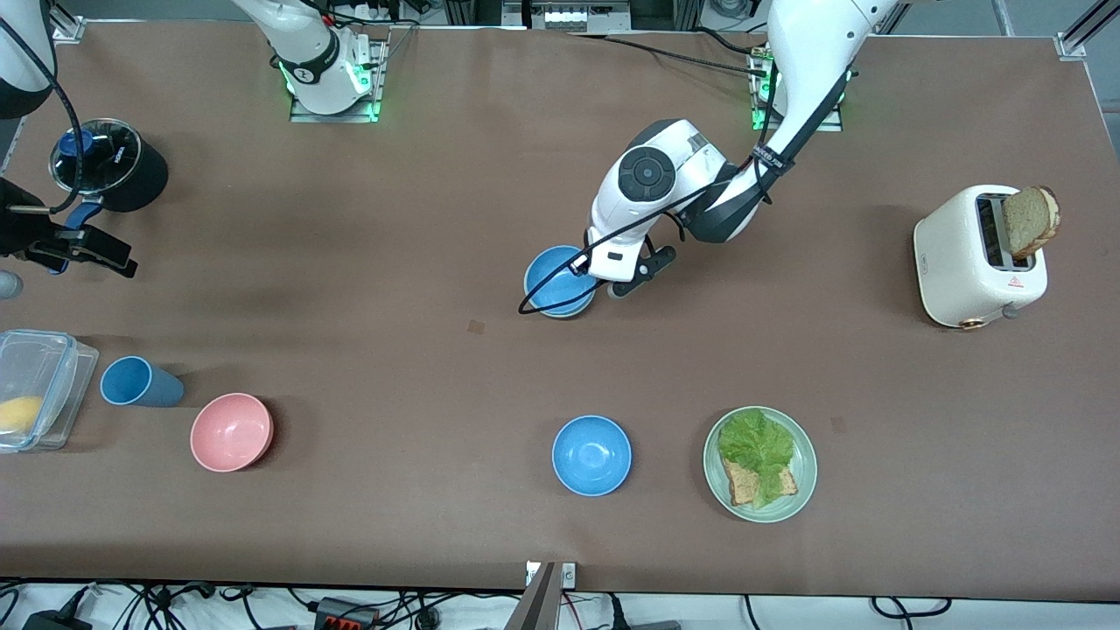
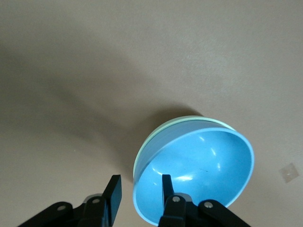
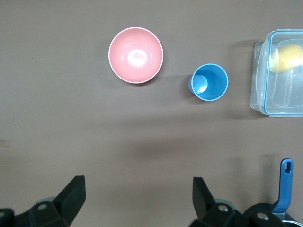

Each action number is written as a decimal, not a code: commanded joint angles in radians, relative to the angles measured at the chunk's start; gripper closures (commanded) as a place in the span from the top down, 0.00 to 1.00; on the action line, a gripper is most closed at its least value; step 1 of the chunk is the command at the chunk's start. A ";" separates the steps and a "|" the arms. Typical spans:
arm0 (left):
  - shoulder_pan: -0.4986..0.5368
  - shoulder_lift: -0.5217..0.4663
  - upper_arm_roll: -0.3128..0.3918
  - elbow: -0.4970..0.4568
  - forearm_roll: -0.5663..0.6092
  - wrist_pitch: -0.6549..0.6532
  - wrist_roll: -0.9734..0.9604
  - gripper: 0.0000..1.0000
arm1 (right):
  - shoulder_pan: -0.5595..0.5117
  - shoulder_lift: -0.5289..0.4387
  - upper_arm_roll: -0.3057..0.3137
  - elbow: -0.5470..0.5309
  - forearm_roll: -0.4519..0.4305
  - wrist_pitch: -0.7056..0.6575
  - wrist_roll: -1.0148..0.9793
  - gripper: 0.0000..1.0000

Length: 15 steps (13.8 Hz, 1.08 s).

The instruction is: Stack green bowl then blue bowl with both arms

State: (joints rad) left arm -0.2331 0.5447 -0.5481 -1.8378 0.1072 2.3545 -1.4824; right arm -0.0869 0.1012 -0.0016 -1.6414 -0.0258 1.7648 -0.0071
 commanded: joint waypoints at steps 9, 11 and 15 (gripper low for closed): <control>0.228 -0.179 -0.058 0.011 0.028 -0.225 0.207 0.45 | -0.010 -0.008 0.008 -0.003 -0.006 0.007 0.004 1.00; 0.303 -0.207 -0.081 0.011 0.025 -0.277 0.324 0.46 | -0.010 -0.008 0.008 -0.003 -0.006 0.007 0.004 1.00; 0.400 -0.227 -0.101 0.054 0.016 -0.369 0.493 0.46 | -0.017 -0.008 0.006 -0.003 -0.008 0.007 0.004 1.00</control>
State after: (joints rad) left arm 0.1258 0.3343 -0.6218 -1.8069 0.1141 2.0470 -1.0661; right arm -0.0895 0.1012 -0.0016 -1.6413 -0.0258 1.7673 -0.0071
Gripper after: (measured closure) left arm 0.537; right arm 0.000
